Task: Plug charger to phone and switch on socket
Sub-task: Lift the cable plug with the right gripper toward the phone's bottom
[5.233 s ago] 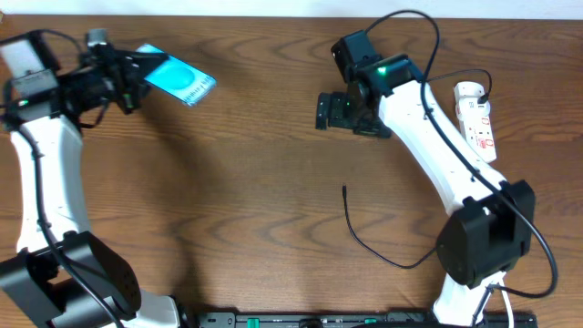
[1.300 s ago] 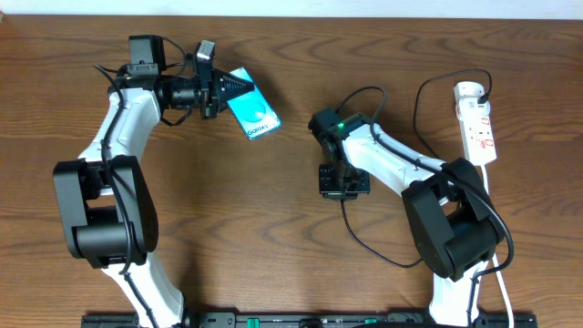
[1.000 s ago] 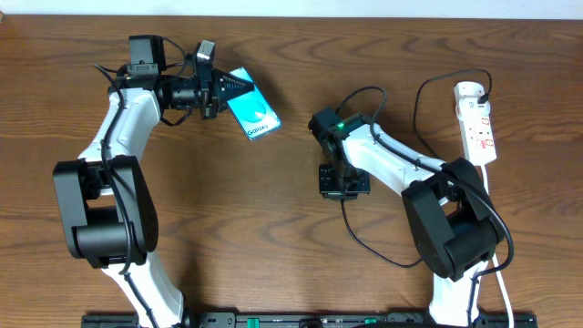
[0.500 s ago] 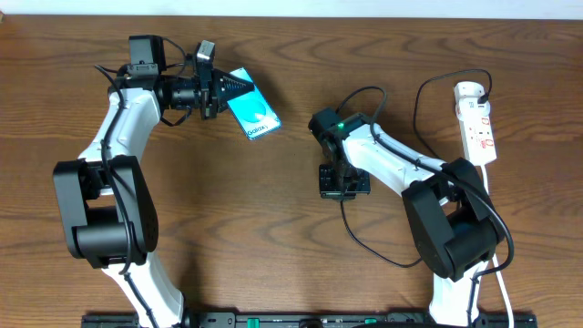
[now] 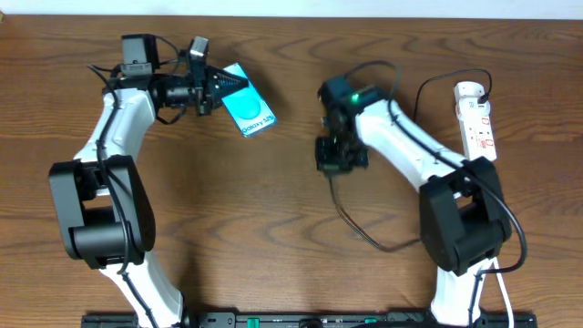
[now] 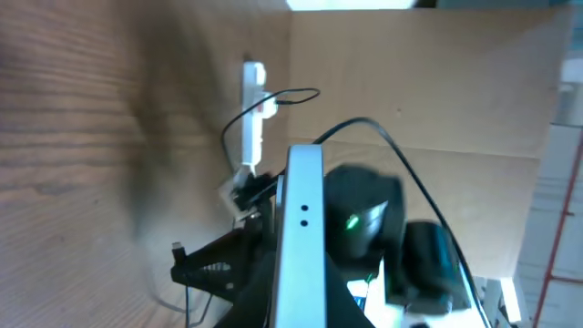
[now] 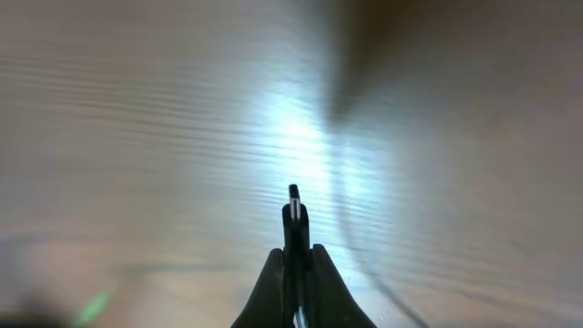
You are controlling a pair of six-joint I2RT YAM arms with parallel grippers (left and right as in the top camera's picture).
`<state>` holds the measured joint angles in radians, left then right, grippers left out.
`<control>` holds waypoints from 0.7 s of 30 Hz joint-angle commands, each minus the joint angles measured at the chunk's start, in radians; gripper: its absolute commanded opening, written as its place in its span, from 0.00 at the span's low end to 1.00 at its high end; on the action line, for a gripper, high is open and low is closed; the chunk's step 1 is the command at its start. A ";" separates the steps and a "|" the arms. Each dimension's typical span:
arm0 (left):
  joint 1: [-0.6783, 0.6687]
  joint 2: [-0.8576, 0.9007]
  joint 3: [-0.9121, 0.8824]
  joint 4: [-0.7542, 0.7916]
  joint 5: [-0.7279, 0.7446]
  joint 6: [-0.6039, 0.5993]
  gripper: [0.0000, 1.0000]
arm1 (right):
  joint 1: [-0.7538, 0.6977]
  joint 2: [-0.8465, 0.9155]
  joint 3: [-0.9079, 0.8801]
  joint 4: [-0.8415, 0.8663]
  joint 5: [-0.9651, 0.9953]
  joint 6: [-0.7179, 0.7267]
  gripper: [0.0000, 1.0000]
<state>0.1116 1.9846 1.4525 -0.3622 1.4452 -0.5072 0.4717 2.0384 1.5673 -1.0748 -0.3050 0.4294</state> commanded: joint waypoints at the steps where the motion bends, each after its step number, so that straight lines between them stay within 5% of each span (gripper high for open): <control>1: 0.047 -0.013 0.006 0.016 0.121 -0.003 0.07 | -0.028 -0.019 0.083 0.034 -0.343 -0.144 0.01; 10: 0.134 -0.013 0.006 0.017 0.128 -0.067 0.07 | -0.029 -0.019 0.101 0.275 -1.089 -0.320 0.01; 21: 0.117 -0.013 0.006 0.057 0.128 -0.067 0.07 | 0.011 -0.019 0.101 0.342 -1.194 -0.341 0.01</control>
<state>0.2379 1.9846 1.4525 -0.3119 1.5211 -0.5697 0.4614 2.0373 1.6543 -0.7349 -1.4193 0.1196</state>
